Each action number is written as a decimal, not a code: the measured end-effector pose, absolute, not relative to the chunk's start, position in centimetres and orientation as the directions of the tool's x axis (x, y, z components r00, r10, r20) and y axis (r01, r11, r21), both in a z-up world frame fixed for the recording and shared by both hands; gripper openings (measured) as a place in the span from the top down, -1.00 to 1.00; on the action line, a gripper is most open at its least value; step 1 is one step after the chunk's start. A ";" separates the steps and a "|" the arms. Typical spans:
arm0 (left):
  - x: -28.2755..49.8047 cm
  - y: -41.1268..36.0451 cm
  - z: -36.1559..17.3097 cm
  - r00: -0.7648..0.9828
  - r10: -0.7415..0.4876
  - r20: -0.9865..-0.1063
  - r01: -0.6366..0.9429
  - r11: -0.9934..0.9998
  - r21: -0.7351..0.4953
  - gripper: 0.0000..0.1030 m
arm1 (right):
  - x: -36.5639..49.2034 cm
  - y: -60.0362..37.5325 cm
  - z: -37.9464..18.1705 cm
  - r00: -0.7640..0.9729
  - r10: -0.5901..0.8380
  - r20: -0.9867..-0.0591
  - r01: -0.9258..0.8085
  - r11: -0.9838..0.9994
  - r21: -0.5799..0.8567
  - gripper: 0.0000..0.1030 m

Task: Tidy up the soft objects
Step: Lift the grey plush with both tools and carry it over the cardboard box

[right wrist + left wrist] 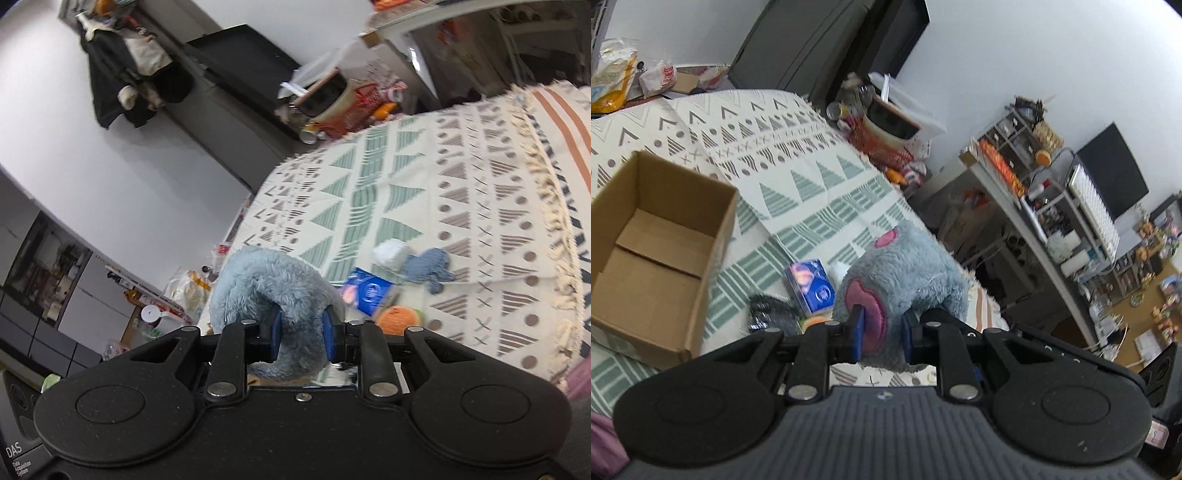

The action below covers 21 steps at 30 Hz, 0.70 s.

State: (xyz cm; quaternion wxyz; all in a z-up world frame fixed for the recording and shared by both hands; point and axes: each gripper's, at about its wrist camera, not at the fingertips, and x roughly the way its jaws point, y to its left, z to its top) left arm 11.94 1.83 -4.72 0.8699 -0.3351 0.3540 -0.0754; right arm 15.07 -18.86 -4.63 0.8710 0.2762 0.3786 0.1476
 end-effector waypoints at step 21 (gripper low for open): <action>10.8 14.0 -4.8 0.827 -0.236 -0.511 -0.248 0.662 -0.707 0.62 | 17.6 -6.8 -4.3 0.591 0.600 -0.539 -0.234 0.767 0.597 0.56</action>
